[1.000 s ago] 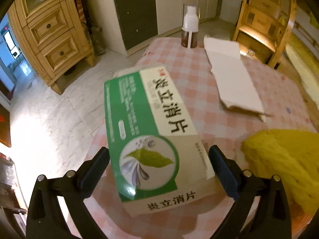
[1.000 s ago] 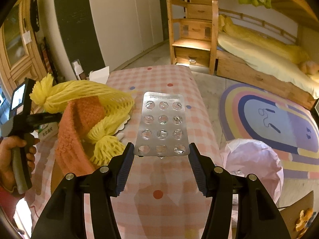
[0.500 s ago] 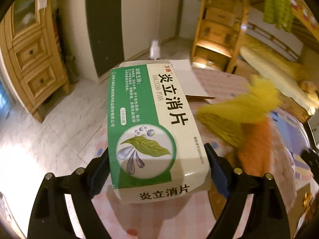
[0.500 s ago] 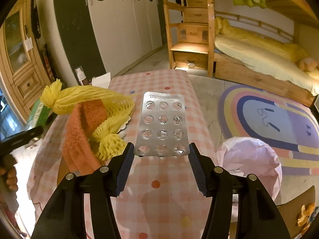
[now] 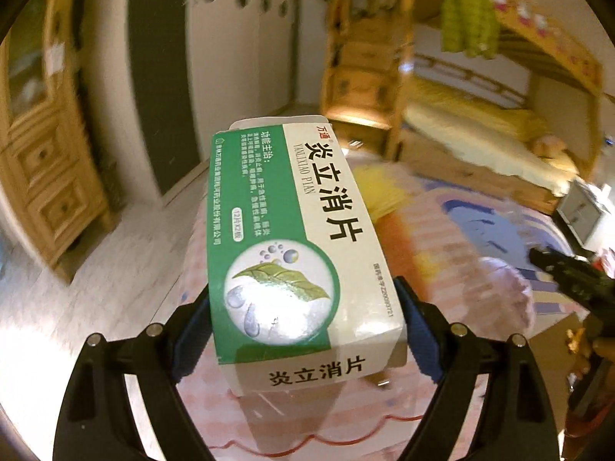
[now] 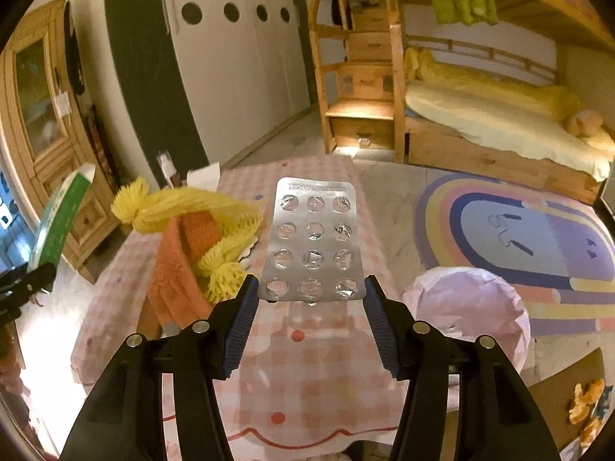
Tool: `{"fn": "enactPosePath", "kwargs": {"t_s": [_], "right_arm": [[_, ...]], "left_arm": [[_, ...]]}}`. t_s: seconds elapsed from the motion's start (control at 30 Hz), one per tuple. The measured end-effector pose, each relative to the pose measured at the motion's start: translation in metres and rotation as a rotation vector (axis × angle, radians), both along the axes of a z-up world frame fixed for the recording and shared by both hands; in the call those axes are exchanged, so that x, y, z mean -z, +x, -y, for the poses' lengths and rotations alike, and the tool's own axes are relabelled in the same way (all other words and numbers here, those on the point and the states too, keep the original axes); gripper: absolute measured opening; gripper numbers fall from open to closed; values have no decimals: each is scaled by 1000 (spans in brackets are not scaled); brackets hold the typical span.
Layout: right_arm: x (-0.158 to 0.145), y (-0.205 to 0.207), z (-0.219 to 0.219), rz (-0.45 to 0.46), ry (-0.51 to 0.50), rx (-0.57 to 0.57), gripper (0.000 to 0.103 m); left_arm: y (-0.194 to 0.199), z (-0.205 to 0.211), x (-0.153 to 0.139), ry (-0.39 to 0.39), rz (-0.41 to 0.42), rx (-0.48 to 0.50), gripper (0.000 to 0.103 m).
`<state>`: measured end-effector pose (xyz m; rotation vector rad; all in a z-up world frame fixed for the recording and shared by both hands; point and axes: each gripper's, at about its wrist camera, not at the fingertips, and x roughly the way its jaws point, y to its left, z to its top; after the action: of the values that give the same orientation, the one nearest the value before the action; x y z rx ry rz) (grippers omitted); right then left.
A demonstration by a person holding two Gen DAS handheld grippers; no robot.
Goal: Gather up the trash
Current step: 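Carry the medicine box and blister pack over the pink bin and open both grippers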
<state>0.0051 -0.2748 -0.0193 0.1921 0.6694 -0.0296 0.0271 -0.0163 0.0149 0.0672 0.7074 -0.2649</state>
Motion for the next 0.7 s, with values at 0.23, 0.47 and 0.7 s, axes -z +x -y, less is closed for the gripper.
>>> {"fn": "enactPosePath", "kwargs": {"t_s": [0.23, 0.47, 0.7], "right_arm": [[-10, -31, 31, 27, 2, 69, 56], [12, -57, 77, -21, -17, 175, 56], [45, -67, 130, -92, 1, 279, 56]], "left_arm": [[-14, 92, -12, -1, 49, 245, 84], [-15, 187, 24, 57, 12, 442, 84], [-5, 263, 61, 95, -49, 598, 85]]}}
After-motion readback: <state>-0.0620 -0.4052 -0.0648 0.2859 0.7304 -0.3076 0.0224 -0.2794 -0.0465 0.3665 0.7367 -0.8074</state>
